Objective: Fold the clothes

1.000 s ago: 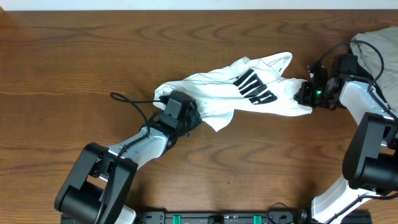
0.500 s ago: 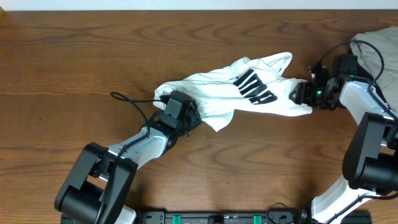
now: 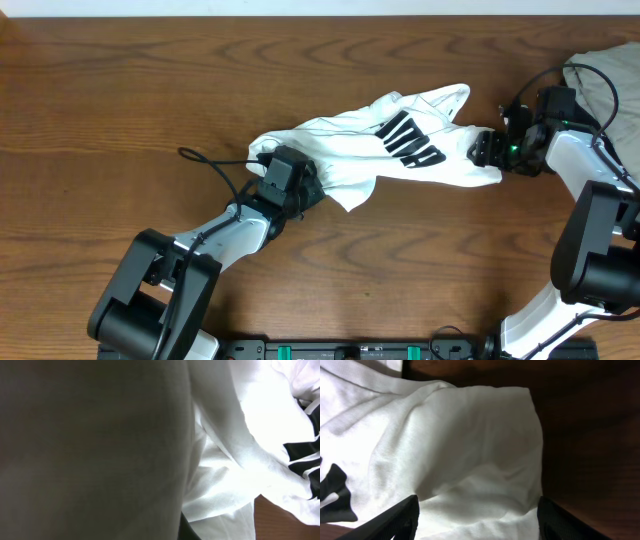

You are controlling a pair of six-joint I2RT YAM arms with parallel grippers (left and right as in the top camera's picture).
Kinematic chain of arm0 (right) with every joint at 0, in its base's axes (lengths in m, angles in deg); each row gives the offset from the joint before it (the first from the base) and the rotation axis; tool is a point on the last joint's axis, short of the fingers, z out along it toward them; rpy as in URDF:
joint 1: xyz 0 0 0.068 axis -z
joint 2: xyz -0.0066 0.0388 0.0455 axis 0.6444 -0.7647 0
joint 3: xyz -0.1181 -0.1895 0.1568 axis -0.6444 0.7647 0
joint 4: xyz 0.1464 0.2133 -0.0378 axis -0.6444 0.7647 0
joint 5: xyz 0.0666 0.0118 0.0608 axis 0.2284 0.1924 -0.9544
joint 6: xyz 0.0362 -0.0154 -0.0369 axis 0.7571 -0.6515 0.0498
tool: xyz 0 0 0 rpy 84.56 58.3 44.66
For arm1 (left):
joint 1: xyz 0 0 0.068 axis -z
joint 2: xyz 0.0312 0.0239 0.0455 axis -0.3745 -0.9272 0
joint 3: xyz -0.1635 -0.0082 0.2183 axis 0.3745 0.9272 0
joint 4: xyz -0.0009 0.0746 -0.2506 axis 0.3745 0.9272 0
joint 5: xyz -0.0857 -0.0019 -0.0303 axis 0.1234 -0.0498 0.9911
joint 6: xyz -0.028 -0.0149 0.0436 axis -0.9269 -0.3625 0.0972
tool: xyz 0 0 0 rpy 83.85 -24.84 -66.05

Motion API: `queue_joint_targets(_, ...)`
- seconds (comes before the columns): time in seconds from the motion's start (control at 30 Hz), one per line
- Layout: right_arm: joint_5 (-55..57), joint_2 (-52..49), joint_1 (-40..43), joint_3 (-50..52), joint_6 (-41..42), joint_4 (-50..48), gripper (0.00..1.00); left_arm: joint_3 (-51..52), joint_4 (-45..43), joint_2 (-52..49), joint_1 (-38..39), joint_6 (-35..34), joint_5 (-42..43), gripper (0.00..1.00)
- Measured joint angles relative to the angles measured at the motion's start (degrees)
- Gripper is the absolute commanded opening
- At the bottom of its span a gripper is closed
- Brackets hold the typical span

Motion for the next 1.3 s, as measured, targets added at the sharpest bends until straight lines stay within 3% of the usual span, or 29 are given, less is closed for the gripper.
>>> queue_joint_targets(0.87,-2.56,-1.88,0.0,0.0,-0.81,-1.2,0.7,0.0,0.35,0.0,0.0,0.17,0.0,0.06)
queue_joint_targets(0.97,-2.82,-2.12,0.0,0.0,-0.81,-1.46,0.58,0.0,0.37,0.0,0.0,0.2,0.0,0.06)
queue_joint_targets(1.03,-2.86,-2.47,0.0,-0.02,-1.05,-1.6,0.4,0.0,0.55,0.0,0.0,0.2,0.02,0.06)
queue_joint_targets(1.23,-3.13,-3.17,0.0,-0.02,-0.17,-1.31,0.02,0.0,0.81,0.0,0.0,0.2,0.02,0.06)
queue_joint_targets(1.3,-3.28,-3.32,0.0,-0.02,0.37,-1.09,0.01,0.0,0.81,0.0,0.0,0.2,0.17,0.06)
